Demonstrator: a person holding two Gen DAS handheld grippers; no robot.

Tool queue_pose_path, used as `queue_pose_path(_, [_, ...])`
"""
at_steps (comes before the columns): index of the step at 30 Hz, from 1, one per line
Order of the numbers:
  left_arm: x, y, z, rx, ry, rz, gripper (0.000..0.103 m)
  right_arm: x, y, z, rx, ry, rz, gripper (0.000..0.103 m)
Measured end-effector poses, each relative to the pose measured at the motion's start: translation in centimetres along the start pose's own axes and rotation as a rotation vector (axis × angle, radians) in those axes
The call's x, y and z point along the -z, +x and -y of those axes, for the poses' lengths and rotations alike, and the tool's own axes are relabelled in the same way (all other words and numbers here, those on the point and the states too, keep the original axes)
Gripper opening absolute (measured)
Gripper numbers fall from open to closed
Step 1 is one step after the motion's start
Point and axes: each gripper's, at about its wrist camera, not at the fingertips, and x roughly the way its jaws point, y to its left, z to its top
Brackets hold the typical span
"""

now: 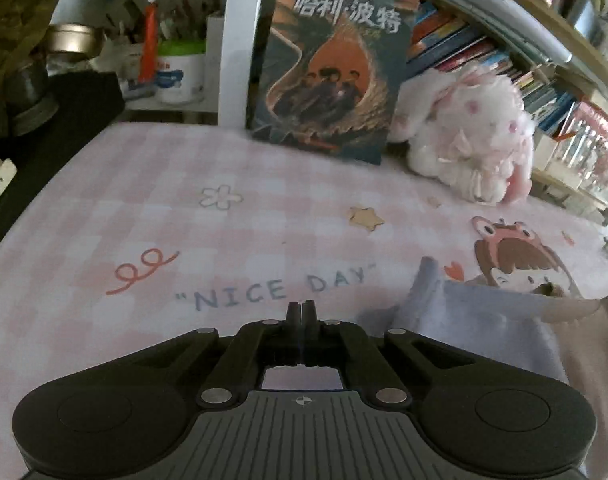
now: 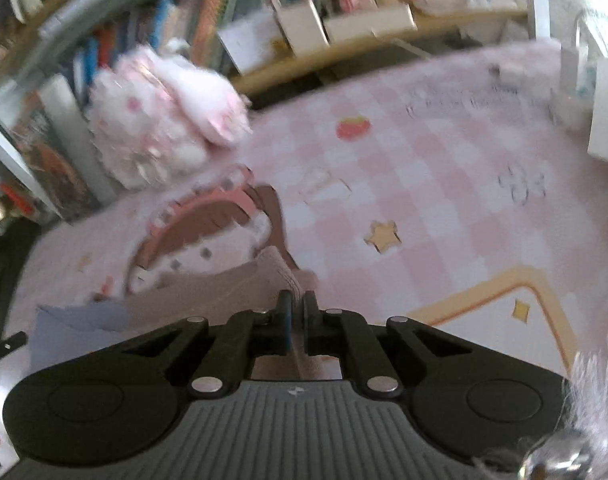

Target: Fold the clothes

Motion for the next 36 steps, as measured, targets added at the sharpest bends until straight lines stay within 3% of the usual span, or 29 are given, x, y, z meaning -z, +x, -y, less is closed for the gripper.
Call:
queue_pose_path(2, [-0.2,-0.8,-0.2,0.069,-0.039,0.038,0.004,0.1,0.6,-0.1,0.005,0.013,-0.007,0.005])
queue_pose_path(3, [-0.3,-1.2,-0.2,0.110,-0.054,0.061,0.011,0.0,0.6,-0.3,0.007,0.011,-0.001,0.005])
queue_pose_path(5, [-0.3,-1.6,0.6,0.155,-0.028,0.082,0.032,0.0,0.4,-0.8,0.023,-0.021,0.005,0.006])
queue_pose_path(6, [-0.2,-1.6,1.3,0.164,0.007,0.084,0.048,0.0,0.3,-1.1,0.037,-0.046,0.011,0.008])
queue_pose_path(7, [-0.2,-1.6,2.0,0.172,0.042,0.085,0.056,0.0,0.2,-1.4,0.051,-0.072,0.017,0.012])
queue_pose_path(10, [0.2,-0.6,3.8,0.157,0.138,0.046,0.056,0.0,-0.2,-2.7,0.083,-0.170,0.051,0.026])
queue_pose_path(12, [0.6,0.4,5.0,0.135,0.201,0.009,0.049,0.0,-0.2,-3.5,0.081,-0.230,0.061,0.026])
queue_pose_path(13, [0.7,0.8,5.4,0.127,0.222,-0.008,0.019,0.0,-0.2,-3.9,0.077,-0.257,0.060,0.025])
queue_pose_path(15, [0.3,0.7,4.4,0.151,0.134,-0.006,0.005,-0.2,0.4,-4.1,0.089,-0.265,0.044,0.004])
queue_pose_path(17, [0.0,0.6,3.2,0.176,0.046,-0.005,0.004,-0.4,0.9,-4.0,0.105,-0.247,0.030,0.004])
queue_pose_path(19, [-0.2,0.7,2.1,0.200,-0.022,-0.027,0.004,-1.0,0.4,-2.6,0.051,-0.113,0.044,0.004])
queue_pose_path(21, [-0.1,1.5,1.7,0.195,-0.035,-0.055,0.005,-1.1,0.4,-1.5,0.029,-0.040,0.042,0.003])
queue_pose_path(24, [0.1,2.5,1.7,0.182,-0.023,-0.076,0.006,-0.8,1.5,-1.0,0.045,-0.029,0.013,0.003])
queue_pose_path(29, [0.2,2.1,1.9,0.164,0.013,-0.066,0.013,-0.7,1.6,-0.9,0.044,-0.003,0.023,0.005])
queue_pose_path(31, [0.3,1.6,2.4,0.139,0.040,-0.057,0.016,-0.7,1.5,-0.9,0.063,-0.011,0.029,0.012])
queue_pose_path(32, [0.2,1.3,2.7,0.109,0.052,-0.049,0.021,-0.7,1.3,-1.1,0.072,-0.029,0.035,0.013])
queue_pose_path(34, [0.2,0.3,3.4,0.039,0.077,-0.019,0.055,-0.6,0.8,-1.5,0.091,-0.067,0.053,0.028])
queue_pose_path(36, [0.4,-1.1,4.0,-0.010,0.098,0.029,0.066,-0.5,-0.2,-2.0,0.088,-0.111,0.078,0.039])
